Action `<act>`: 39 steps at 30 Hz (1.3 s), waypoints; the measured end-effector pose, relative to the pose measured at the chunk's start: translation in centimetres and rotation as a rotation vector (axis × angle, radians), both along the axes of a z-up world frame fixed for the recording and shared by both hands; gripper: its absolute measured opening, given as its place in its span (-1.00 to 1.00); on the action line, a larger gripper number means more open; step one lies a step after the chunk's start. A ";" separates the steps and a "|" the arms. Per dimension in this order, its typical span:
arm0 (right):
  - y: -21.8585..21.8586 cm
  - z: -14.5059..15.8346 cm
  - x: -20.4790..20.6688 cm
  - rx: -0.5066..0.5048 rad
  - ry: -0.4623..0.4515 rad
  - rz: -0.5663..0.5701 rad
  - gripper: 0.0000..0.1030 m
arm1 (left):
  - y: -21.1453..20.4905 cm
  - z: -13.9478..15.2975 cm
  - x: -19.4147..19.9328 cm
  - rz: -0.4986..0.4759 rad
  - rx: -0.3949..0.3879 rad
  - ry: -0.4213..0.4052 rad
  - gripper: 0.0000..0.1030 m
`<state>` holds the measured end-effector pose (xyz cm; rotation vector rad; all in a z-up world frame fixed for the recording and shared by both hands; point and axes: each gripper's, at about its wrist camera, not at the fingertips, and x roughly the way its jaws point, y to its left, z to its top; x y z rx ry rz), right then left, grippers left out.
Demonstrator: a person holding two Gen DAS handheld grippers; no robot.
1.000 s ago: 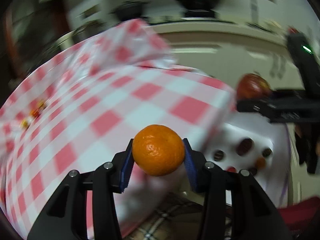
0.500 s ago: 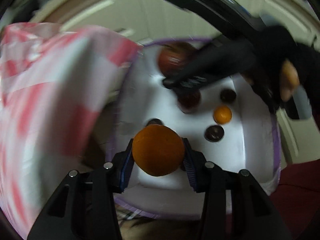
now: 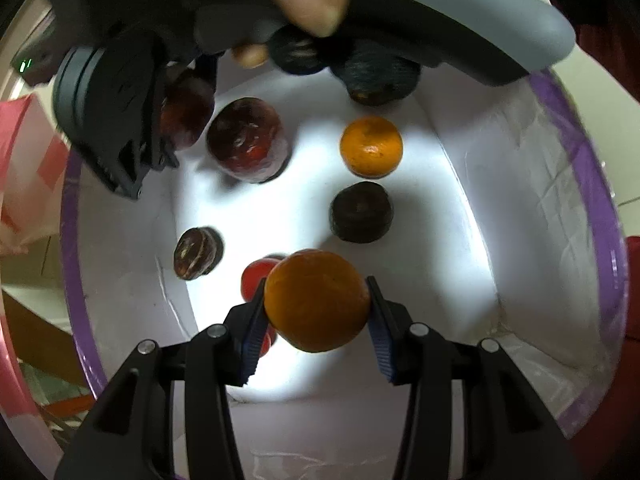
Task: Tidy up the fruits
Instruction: 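Carry the apple and mandarin with both tools over the white box, then open both tools to drop the apple and mandarin into the box, then move both open tools back over the fruit on the tablecloth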
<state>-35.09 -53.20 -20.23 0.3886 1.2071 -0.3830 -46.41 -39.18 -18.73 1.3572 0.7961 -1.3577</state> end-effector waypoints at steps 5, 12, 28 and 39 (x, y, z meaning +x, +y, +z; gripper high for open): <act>-0.2 -0.9 0.2 0.003 0.023 -0.005 0.26 | 0.5 0.0 -0.3 -0.014 -0.025 -0.025 -0.07; -0.7 -1.3 0.9 0.025 0.036 -0.028 0.30 | 1.4 1.4 0.8 0.028 -0.094 -0.027 0.37; -0.4 6.8 -4.1 -0.077 -0.032 -0.155 0.47 | 7.2 14.8 6.1 0.313 -0.643 -0.127 0.73; 9.0 21.6 1.3 -0.217 -0.479 -0.074 0.67 | 20.6 25.9 20.4 0.846 -0.941 -0.130 0.96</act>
